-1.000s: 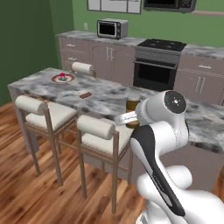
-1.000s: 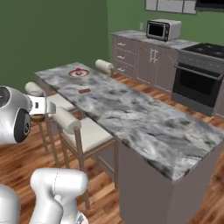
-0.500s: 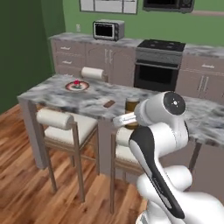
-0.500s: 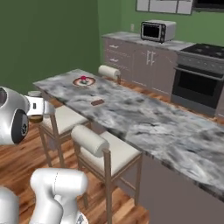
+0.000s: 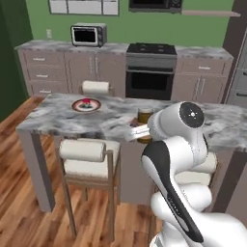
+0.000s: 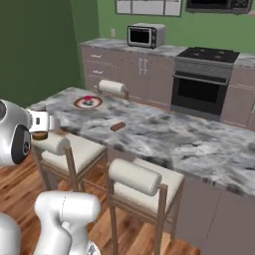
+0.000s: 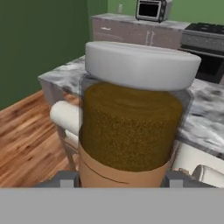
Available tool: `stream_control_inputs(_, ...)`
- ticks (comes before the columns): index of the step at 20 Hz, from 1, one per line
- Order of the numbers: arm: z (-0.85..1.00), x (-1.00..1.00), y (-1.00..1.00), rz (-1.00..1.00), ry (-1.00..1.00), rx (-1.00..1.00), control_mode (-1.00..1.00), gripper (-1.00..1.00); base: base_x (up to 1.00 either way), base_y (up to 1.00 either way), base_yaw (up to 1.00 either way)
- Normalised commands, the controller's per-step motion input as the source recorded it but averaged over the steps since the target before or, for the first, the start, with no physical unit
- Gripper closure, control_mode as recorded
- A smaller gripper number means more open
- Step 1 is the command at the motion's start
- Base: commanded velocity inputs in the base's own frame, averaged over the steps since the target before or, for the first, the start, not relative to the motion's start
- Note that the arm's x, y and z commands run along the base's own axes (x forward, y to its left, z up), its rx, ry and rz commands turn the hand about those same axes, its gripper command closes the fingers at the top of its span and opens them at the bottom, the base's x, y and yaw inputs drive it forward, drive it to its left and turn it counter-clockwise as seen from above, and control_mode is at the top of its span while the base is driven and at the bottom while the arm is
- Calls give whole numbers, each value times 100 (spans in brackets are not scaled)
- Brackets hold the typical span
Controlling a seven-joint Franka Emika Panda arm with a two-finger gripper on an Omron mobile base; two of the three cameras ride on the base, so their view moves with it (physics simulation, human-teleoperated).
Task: Take the cinnamon bottle from the cabinet and place it on the dining table, next to the plate with the cupcake. Then take the chocolate from the dining counter and place it on the cupcake plate.
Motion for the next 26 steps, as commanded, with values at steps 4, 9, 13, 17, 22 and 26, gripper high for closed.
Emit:
stream_control_inputs(4,0,0,0,0,0,0,100,100,1,100,-38)
stream_control_inputs(9,0,0,0,0,0,0,100,100,2,100,-29)
stream_control_inputs(13,0,0,0,0,0,0,100,100,0,100,-24)
stream_control_inputs(17,0,0,0,0,0,0,100,100,1,100,-21)
stream_control_inputs(22,0,0,0,0,0,0,100,100,17,93,-22)
stream_control_inputs(26,0,0,0,0,0,0,100,100,38,10,-20)
